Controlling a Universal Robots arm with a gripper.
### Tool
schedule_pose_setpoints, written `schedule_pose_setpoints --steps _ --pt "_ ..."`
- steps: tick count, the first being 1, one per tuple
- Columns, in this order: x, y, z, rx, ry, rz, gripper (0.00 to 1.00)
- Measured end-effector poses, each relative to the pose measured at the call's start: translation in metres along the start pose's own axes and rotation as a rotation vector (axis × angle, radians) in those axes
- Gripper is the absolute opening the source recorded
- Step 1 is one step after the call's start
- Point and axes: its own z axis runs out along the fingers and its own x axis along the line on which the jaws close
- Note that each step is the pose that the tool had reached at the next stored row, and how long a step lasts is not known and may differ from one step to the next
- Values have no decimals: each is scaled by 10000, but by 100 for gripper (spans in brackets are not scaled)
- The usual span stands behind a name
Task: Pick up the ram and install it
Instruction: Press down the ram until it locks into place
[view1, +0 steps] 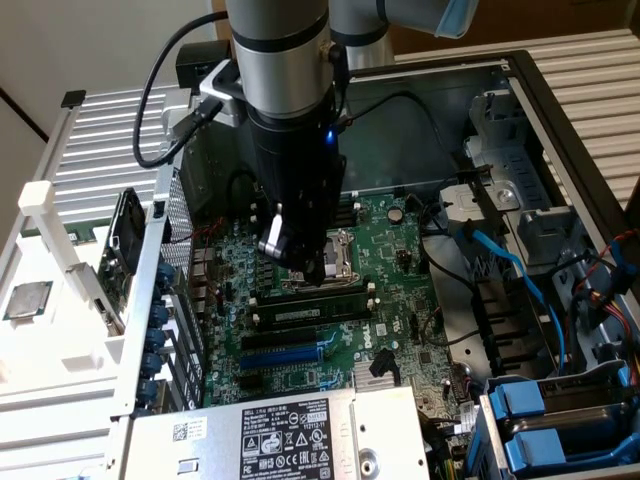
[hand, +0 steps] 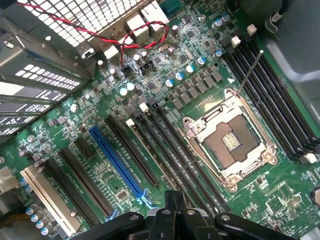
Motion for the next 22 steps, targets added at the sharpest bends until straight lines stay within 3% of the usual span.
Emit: schedule_pose_setpoints --steps 22 --pt "0 0 -12 56 133 2535 11"
